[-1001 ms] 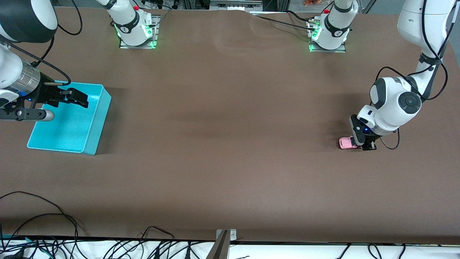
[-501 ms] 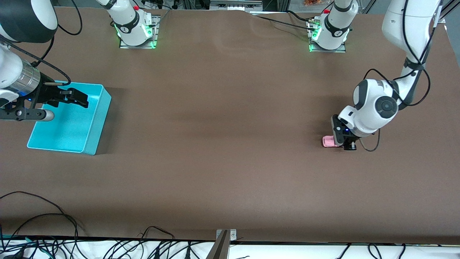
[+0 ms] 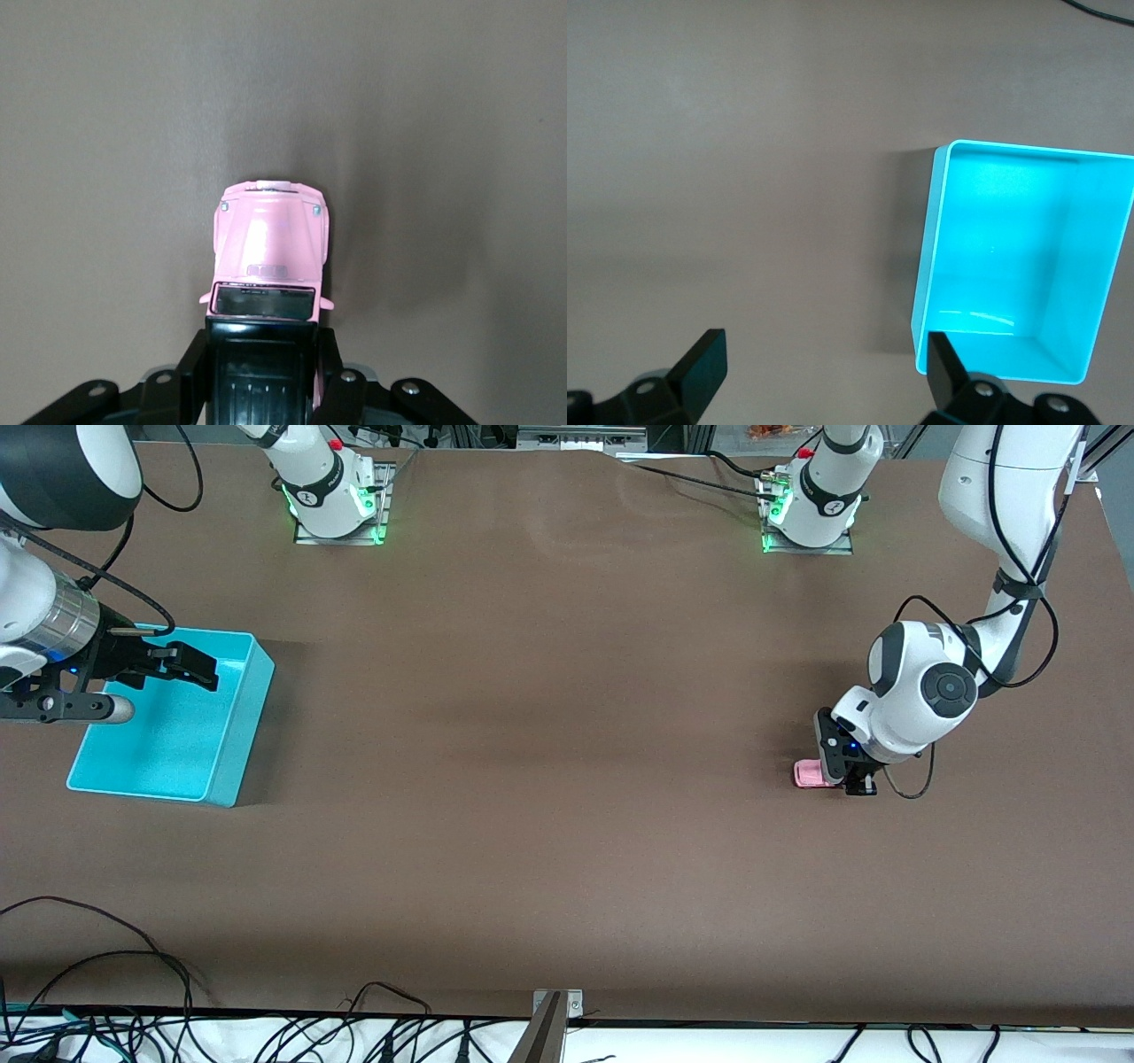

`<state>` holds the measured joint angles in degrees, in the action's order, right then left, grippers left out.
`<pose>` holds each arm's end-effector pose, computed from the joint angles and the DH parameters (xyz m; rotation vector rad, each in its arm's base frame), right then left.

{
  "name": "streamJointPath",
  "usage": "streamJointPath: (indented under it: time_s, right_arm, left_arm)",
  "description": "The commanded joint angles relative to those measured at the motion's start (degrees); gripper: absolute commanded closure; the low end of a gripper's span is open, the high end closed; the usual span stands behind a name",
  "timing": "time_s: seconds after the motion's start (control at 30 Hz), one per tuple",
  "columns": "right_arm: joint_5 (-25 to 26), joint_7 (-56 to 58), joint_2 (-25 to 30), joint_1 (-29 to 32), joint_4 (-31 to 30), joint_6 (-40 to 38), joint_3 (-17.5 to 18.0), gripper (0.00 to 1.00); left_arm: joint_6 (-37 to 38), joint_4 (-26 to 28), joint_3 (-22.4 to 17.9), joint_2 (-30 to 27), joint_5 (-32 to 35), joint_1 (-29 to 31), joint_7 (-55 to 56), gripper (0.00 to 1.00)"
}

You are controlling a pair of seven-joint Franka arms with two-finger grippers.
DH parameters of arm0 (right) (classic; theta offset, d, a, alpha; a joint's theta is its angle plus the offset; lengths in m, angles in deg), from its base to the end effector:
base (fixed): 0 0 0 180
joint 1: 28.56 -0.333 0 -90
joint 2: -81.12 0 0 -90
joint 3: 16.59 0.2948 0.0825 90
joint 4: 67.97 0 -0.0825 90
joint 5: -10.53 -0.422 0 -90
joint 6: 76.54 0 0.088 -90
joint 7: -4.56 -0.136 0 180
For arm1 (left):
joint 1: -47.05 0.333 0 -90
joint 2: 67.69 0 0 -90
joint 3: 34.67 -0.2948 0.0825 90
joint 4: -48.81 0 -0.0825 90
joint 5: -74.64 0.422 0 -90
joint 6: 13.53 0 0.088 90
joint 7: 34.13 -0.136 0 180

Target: Wind and store pink jeep toy

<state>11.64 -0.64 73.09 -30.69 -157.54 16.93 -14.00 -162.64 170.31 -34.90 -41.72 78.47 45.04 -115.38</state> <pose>0.6282 0.0480 0.4975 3.1205 -0.0105 -0.1101 0.5913 -0.0186 0.1170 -2.2577 2.1169 0.0025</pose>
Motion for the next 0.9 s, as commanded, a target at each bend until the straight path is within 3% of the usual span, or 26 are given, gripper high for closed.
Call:
streamJointPath:
  time_s: [0.0,0.87]
  right_arm:
    - [0.2,0.6,0.1,0.0,0.1,0.0,0.0,0.00]
    - [0.2,0.6,0.1,0.0,0.1,0.0,0.0,0.00]
  left_arm:
    - [-0.6,-0.5,-1.8,3.5,0.4,0.3,-3.0,1.00]
    - [-2.1,0.0,-12.8,4.9,0.4,0.9,-12.6,1.00]
